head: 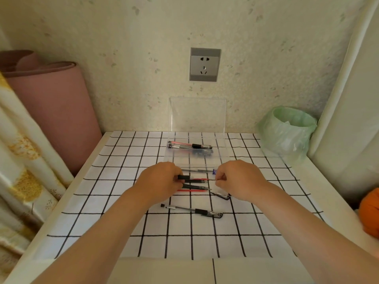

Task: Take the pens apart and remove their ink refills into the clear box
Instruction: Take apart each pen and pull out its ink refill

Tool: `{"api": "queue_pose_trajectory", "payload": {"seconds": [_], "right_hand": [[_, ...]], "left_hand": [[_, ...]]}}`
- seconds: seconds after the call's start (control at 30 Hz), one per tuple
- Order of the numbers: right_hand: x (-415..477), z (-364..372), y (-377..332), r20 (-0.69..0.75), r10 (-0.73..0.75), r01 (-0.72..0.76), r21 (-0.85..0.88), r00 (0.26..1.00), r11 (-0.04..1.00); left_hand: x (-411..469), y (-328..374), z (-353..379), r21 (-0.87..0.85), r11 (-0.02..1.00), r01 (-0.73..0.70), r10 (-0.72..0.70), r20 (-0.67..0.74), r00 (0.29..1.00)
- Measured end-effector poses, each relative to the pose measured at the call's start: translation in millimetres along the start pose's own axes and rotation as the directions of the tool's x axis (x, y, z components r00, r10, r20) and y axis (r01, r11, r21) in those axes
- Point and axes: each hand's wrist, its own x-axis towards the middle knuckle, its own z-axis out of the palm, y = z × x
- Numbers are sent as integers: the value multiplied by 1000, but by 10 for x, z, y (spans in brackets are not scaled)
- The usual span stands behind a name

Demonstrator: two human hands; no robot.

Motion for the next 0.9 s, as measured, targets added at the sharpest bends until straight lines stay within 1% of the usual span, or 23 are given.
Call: {"api": "queue_pose_trajectory", "payload": {"seconds": [0.1, 0.23, 0.4, 0.47, 0.57, 0.6, 0.63, 0.67, 0.7, 0.77, 0.9], "right_hand": [[27, 71, 9, 34, 9, -8, -26, 999, 1000], [55, 86, -20, 51, 6, -7, 33, 999, 999], [25, 71, -38, 86, 11, -15, 53, 996, 998], [24, 11, -51, 22, -1, -1, 89, 1000, 996], [137, -121, -91, -169, 8, 17, 145, 986, 989], [202, -159, -102, -206, 11, 18, 138, 978, 990], [279, -189, -110, -212, 8, 16, 110, 977, 994], [361, -212, -115, -186, -2, 14, 67, 983, 998], [452, -228, -117, -128, -12, 14, 22, 992, 1000], [636, -254, -131, 24, -25, 26, -54, 999, 998], [935, -307, -206, 263, -35, 67, -113, 964, 991]], "left_hand": [[-5, 15, 24, 1, 1000, -3, 3, 29, 1000], [-18, 27, 26, 36, 999, -17, 15, 70, 997], [-12, 16, 24, 31, 1000, -4, 1, 90, 996], [-16, 6, 24, 29, 1000, -11, 8, 95, 995], [-22, -8, 26, 24, 999, -30, 28, 96, 995], [-23, -7, 24, 26, 999, -37, 34, 91, 995], [-24, -8, 22, 30, 999, -44, 42, 84, 996], [-27, -10, 16, 32, 998, -52, 49, 80, 996], [-29, -16, 10, 31, 998, -60, 58, 77, 995], [-29, -38, -12, 22, 997, -70, 69, 66, 995], [-29, -114, -74, -7, 998, -57, 58, 19, 998]]}}
